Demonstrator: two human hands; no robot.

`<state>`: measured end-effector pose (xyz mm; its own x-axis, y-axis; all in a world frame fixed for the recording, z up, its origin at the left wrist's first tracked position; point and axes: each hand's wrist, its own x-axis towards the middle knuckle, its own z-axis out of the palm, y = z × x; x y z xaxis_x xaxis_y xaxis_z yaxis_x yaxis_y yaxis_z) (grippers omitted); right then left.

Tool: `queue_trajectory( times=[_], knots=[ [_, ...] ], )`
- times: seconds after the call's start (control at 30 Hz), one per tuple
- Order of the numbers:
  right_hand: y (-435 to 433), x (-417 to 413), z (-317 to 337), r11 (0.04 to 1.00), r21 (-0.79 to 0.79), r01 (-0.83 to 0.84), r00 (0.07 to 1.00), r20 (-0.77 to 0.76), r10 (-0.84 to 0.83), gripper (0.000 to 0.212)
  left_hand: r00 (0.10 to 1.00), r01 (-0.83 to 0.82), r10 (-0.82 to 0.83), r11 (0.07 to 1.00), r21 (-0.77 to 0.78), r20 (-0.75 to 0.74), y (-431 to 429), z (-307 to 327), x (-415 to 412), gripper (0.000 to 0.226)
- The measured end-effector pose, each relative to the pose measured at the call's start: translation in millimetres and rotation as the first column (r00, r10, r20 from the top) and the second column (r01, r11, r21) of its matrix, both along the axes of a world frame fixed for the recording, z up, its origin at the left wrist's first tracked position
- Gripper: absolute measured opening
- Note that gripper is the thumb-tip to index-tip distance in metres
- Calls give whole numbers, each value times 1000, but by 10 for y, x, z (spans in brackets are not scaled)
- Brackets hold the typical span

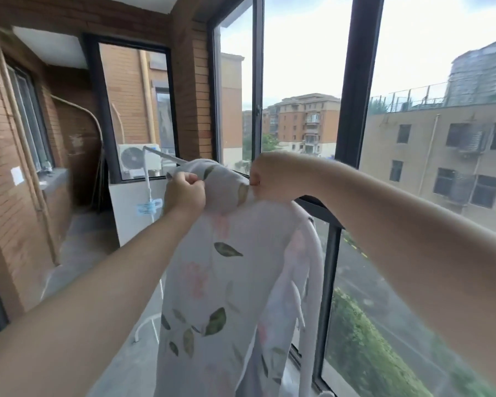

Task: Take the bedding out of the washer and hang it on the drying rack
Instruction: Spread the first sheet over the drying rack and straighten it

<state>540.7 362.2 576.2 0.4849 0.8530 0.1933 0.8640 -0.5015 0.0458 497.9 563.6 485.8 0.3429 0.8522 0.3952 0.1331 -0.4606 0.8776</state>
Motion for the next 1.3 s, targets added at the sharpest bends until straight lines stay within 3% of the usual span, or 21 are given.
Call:
queue_trajectory(
  times=[0.1,0.27,0.4,0.5,0.57,0.67,0.73,0.97,1.07,1.17,1.3],
  knots=[
    [290,-231,81,991,-43,127,992,19,-127,19,999,-54,54,999,4,5,229,128,94,18],
    [972,-249,-98,958,109,264,959,-134,-249,49,981,-153,149,988,-23,-121,624,216,192,35],
    [1289,-166,-295,896,224,383,917,-210,-339,48,997,-7,-9,976,-219,-73,1016,112,263,50],
    [1406,-109,-406,829,327,453,891,-169,-421,39,975,214,-158,854,-474,154,1158,15,289,46],
    [1484,-84,-460,802,357,479,875,-126,-467,38,918,393,-293,759,-518,267,1298,-39,305,34],
    [1510,-34,-504,759,379,529,827,-28,-562,39,805,591,-502,639,-492,315,1556,-117,396,48],
    [1539,-40,-559,699,401,591,763,1,-646,55,691,715,-638,538,-446,339,1772,-162,453,45],
    [1735,-55,-687,496,505,706,537,75,-840,71,464,873,-811,352,-338,356,2065,-204,579,39],
    [1835,-66,-737,452,495,742,454,126,-882,72,342,907,-892,232,-351,294,2106,-160,510,68],
    [1814,-74,-703,433,451,781,433,108,-895,75,256,899,-953,173,-402,162,2124,-184,528,80],
    [1739,-38,-651,441,417,795,466,46,-884,81,257,931,-943,182,-316,213,2141,-204,534,54]
  ],
)
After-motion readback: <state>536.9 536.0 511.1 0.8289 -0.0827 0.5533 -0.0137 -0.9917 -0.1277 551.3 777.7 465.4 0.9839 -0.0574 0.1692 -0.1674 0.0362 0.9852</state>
